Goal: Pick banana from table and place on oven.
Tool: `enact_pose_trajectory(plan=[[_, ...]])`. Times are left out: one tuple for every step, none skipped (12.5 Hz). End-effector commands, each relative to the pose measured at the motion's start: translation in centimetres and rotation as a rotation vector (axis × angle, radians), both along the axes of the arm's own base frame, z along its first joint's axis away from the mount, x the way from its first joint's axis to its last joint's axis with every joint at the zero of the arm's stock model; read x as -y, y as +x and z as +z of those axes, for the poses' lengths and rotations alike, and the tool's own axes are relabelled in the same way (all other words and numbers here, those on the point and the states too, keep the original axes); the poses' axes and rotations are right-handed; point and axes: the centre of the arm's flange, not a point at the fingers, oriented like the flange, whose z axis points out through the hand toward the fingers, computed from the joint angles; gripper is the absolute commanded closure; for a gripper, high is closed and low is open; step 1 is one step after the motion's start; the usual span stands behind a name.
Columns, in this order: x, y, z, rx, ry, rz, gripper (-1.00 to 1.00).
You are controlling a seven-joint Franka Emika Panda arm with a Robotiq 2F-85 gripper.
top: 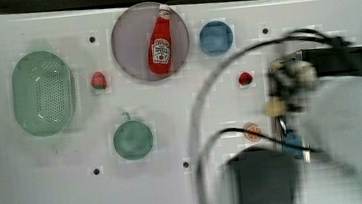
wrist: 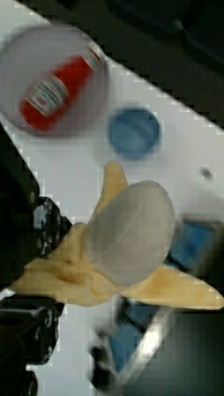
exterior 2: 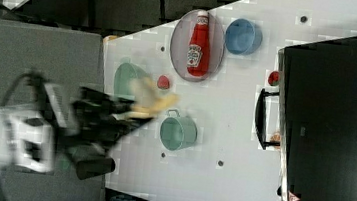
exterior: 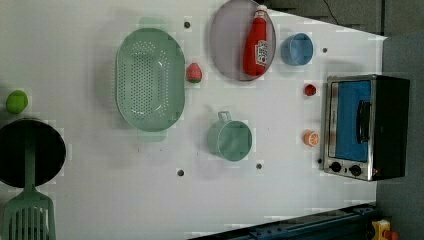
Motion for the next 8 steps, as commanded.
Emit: enact_pose_trajectory(plan=[[9.1, 0.0, -7.7, -0.116, -0.036, 0.110, 0.45], [11.6, -0.3, -8.9, -0.124, -0.051, 0.128, 0.46], [13.8, -0.5, -10.2, -0.140, -0.069, 0.167, 0.45], [15.7, -0.5, -11.6, -0.152, -0.092, 0.213, 0.45], [17.0, -0.4, -13.0, -0.164, -0.117, 0.257, 0.45], [17.9, -0.1, -14.4, -0.174, -0.139, 0.282, 0.45], [18.4, 0.1, -15.7, -0.191, -0.144, 0.288, 0.37], [18.5, 0.2, -16.9, -0.211, -0.134, 0.284, 0.18]])
